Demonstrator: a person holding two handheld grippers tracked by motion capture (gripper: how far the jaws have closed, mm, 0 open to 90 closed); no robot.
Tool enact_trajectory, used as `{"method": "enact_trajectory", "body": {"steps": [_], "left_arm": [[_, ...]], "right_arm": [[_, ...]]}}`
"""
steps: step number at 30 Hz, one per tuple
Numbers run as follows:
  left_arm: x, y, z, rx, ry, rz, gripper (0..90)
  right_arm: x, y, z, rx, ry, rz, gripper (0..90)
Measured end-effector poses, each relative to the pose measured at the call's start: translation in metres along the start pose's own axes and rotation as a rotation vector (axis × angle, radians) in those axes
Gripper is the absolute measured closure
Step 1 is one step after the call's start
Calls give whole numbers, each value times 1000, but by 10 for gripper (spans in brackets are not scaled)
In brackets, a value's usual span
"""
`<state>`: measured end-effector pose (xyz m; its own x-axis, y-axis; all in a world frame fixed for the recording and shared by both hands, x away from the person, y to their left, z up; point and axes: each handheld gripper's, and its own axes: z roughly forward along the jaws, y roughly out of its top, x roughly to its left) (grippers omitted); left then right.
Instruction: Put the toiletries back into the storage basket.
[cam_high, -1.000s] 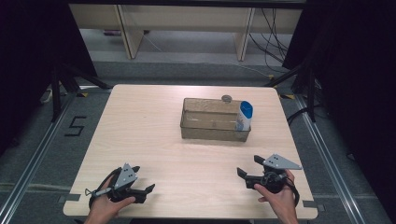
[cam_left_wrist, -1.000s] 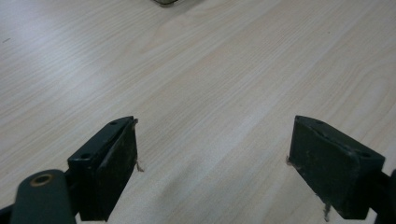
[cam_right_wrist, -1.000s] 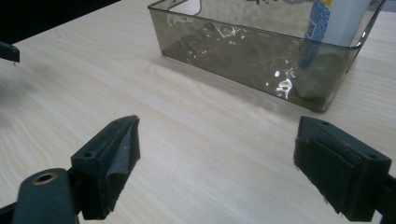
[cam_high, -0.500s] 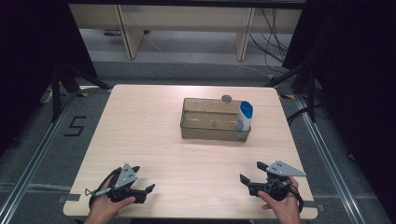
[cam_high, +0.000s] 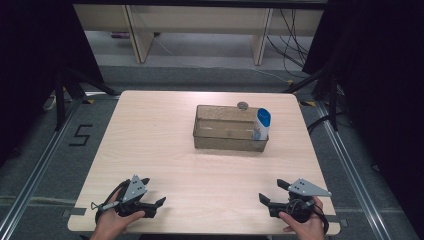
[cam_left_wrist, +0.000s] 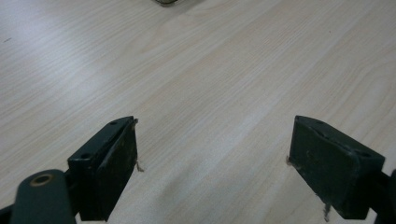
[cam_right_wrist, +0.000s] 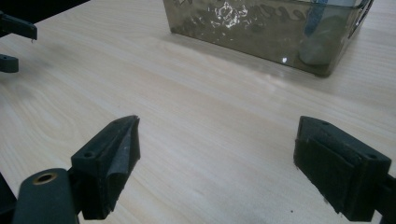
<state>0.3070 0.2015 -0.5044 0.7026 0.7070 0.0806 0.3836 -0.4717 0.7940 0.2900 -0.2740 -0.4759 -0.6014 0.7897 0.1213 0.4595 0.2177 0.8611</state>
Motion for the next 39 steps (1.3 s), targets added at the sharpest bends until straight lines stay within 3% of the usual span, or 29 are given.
{"method": "enact_trajectory", "body": {"steps": [7, 8, 9, 10, 11, 12, 13, 15, 16, 17, 19, 20, 23, 24, 30, 36, 38, 39], "left_arm": [[0, 0, 0, -4, 5, -1, 151], [0, 0, 0, -4, 4, -1, 151], [-1, 0, 0, -6, 3, -4, 151], [-1, 0, 0, -4, 5, -3, 151], [0, 0, 0, -4, 5, -2, 151], [0, 0, 1, -4, 5, -1, 151], [-1, 0, 0, -4, 5, -2, 151], [-1, 0, 1, -11, 0, -11, 151], [-2, 0, 1, -13, -1, -12, 151], [-1, 0, 1, -7, 4, -5, 151], [-1, 0, 1, -2, 6, -3, 151], [-1, 0, 1, -3, 5, -3, 151], [-1, 0, 1, -4, 5, -3, 151], [-1, 0, 1, -3, 5, -2, 151], [-1, 0, 1, -3, 9, -3, 151], [0, -1, 1, 4, 7, 9, 151], [-1, -1, 1, -5, 7, -1, 151], [-1, -1, 1, -5, 10, -5, 151]], "right_arm": [[0, -5, -5, -13, -9, -19, 157], [3, -6, -6, -8, -1, 31, 157], [1, -6, -8, 4, -11, -1, 157], [1, -7, -8, 7, -2, -1, 157], [4, -8, -9, 7, -5, 38, 157], [2, -9, -10, 3, -9, 11, 157], [3, -9, -11, 12, -7, 31, 157], [0, -11, -11, 15, -19, -8, 157], [3, -12, -12, 32, -8, 40, 157], [1, -13, -11, 21, -18, 8, 157], [2, -14, -11, 31, -15, 34, 157], [1, -16, -11, 50, -10, 17, 157], [3, -17, -12, 52, -13, 39, 157], [0, -17, -12, 55, -21, -4, 157], [4, -20, -13, 68, -12, 44, 157], [2, -22, -17, 63, -23, 8, 157], [2, -23, -18, 64, -29, 12, 157], [5, -23, -18, 68, -19, 49, 157]]}}
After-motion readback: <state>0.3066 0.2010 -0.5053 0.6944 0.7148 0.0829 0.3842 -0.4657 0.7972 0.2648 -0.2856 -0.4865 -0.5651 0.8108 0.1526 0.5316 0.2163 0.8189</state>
